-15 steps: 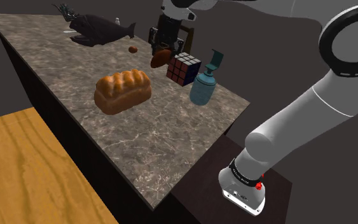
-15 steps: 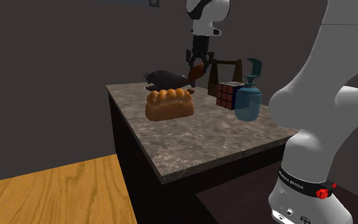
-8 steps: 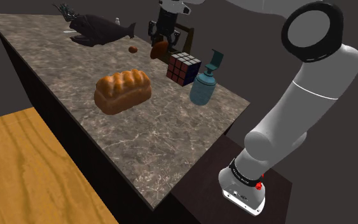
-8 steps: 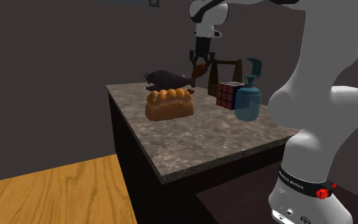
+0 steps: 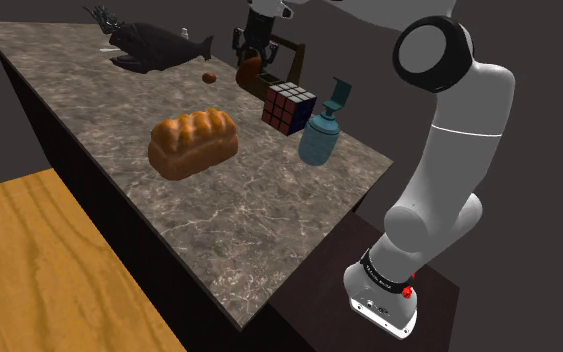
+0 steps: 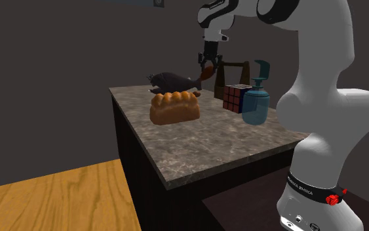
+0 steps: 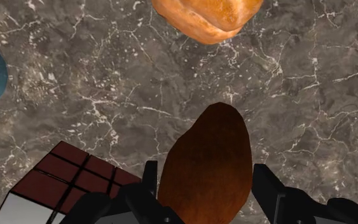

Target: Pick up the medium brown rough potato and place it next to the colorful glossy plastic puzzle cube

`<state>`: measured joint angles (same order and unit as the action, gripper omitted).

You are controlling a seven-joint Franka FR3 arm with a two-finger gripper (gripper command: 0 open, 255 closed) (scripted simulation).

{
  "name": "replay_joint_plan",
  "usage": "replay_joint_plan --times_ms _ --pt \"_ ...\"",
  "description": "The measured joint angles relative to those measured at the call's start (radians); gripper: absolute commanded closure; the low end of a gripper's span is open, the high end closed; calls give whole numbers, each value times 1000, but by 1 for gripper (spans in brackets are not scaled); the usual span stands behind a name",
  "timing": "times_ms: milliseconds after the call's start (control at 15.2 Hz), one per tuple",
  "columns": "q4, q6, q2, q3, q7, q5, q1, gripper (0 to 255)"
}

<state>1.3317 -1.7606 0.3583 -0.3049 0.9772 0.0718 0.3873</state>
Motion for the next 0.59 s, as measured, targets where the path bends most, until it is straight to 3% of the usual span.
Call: replay_joint_plan --times_ms 594 --pt "112 -116 5 4 -4 1 8 255"
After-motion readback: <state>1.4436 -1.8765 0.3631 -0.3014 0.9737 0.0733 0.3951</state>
